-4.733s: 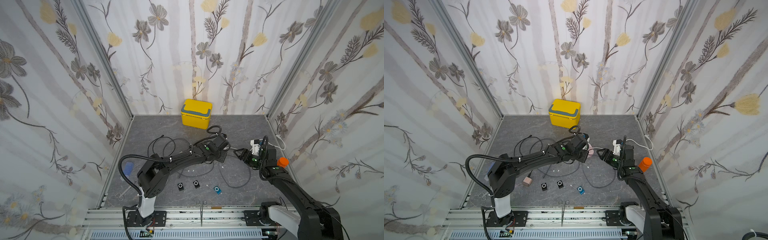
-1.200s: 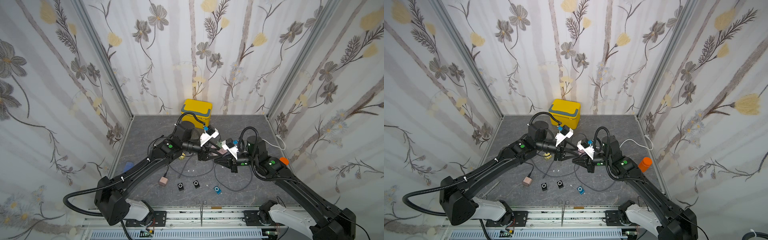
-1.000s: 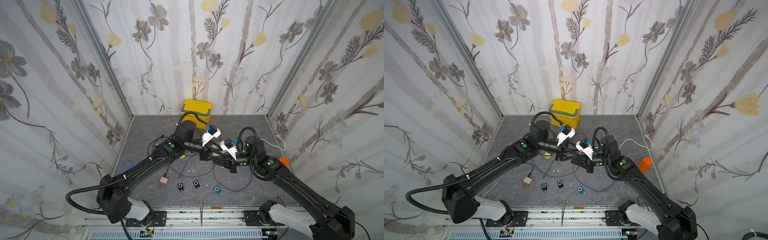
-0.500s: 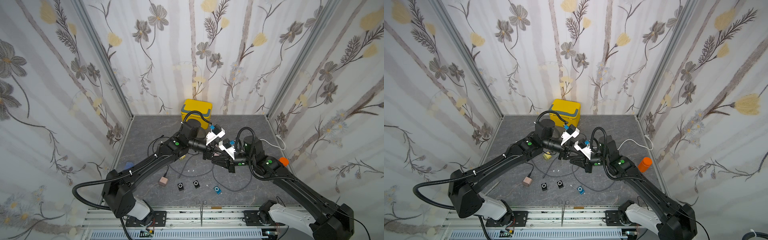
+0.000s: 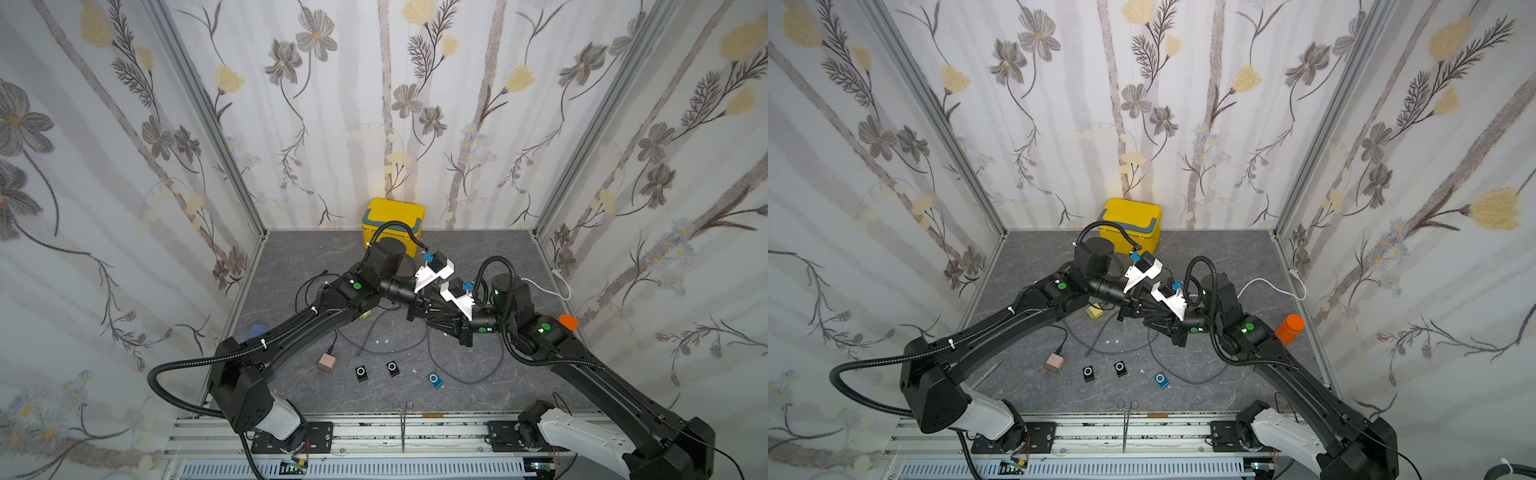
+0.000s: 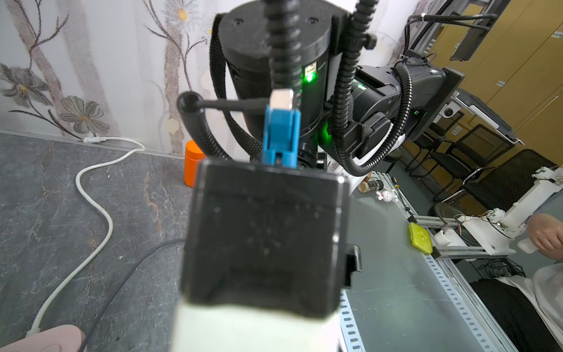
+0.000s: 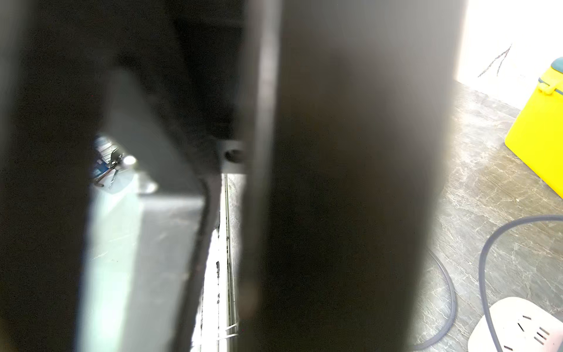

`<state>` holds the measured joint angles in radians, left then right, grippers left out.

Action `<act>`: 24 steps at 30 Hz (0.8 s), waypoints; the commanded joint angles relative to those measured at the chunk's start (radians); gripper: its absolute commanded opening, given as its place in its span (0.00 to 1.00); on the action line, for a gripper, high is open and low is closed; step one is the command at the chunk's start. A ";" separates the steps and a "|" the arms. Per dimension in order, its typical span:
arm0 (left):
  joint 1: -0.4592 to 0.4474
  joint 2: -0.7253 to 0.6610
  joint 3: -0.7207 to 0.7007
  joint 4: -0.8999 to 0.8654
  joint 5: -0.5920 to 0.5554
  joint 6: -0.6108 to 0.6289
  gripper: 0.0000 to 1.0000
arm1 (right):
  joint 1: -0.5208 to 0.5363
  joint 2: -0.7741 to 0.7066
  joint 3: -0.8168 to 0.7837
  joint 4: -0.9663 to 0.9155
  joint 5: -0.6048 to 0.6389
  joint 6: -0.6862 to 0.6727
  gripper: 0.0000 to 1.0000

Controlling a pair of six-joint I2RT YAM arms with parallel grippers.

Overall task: Charge mp3
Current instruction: Pick up the charging cable from the center of the board.

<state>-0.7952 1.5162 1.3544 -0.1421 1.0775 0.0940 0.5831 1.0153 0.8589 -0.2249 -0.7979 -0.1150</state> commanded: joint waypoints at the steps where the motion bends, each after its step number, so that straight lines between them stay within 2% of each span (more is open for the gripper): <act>1: -0.010 -0.001 -0.004 -0.063 0.011 0.000 0.12 | 0.004 -0.007 0.003 0.124 -0.011 -0.027 0.15; 10: 0.045 -0.023 -0.028 0.016 -0.113 -0.118 0.06 | 0.003 -0.053 -0.016 0.157 0.007 -0.006 0.26; 13: 0.066 -0.026 -0.040 0.035 -0.163 -0.160 0.05 | 0.003 -0.091 -0.039 0.189 0.026 0.009 0.37; 18: 0.113 -0.059 -0.118 0.181 -0.189 -0.288 0.04 | 0.003 -0.125 -0.065 0.193 0.073 0.014 0.64; 24: 0.144 -0.110 -0.161 0.315 -0.278 -0.429 0.03 | 0.002 -0.137 -0.096 0.213 0.136 0.056 0.75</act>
<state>-0.6613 1.4246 1.2003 0.0475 0.8665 -0.2337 0.5850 0.8856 0.7692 -0.0704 -0.6933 -0.0841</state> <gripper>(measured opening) 0.132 0.736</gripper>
